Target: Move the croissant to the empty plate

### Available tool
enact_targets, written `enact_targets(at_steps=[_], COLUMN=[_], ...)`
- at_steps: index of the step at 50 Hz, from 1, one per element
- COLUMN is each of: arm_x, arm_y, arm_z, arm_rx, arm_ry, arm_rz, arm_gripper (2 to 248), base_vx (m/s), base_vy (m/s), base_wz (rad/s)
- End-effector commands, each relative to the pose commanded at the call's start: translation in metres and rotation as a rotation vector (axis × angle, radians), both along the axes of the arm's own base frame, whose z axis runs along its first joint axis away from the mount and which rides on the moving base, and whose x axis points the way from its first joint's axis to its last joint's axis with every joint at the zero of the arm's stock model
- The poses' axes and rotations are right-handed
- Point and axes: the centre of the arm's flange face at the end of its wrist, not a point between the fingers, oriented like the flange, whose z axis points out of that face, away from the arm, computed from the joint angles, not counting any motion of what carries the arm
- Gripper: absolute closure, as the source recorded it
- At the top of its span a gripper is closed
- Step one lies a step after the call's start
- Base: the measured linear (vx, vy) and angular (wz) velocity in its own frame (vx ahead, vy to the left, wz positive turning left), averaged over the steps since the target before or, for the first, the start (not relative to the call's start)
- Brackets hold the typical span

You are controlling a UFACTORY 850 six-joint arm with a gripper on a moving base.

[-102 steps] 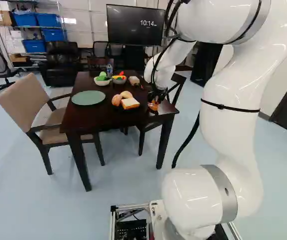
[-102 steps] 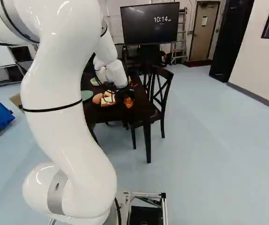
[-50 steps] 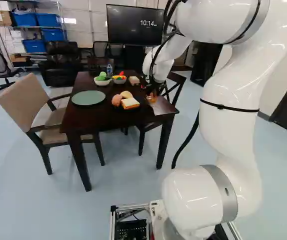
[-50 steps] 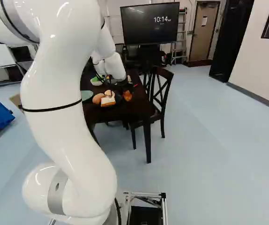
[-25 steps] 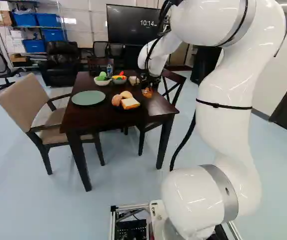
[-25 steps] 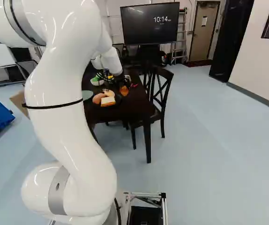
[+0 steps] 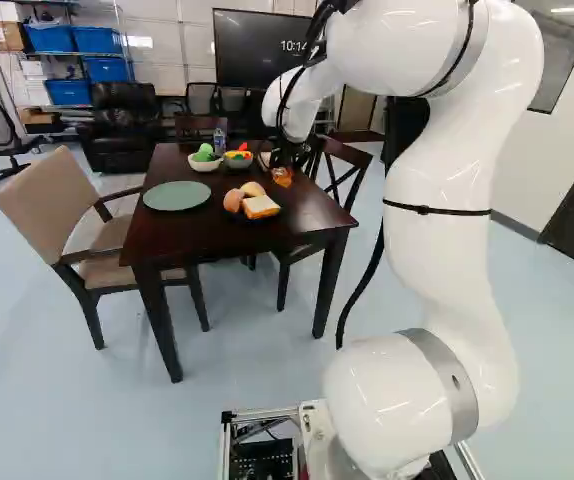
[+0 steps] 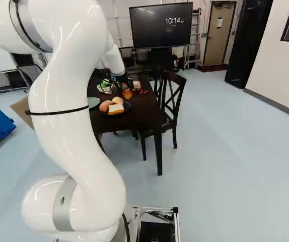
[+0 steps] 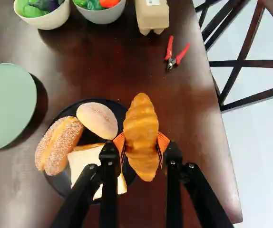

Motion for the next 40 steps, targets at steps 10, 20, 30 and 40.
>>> enact_targets(at_steps=[10,20,30,40], arm_x=[0.005,0.006,0.005,0.002], arm_y=[0.018,0.035,0.052,0.068], arm_z=[0.011,0.022,0.034,0.045], arm_rx=[0.0,-0.001,-0.001,-0.002], arm_ry=[-0.003,-0.005,-0.007,-0.007], arm_rz=[0.025,0.05,0.075,0.1], arm_gripper=[150,150,150,150], base_vx=[0.0,0.0,0.0,0.0], base_vy=[0.0,0.0,0.0,0.0], base_wz=[0.0,0.0,0.0,0.0])
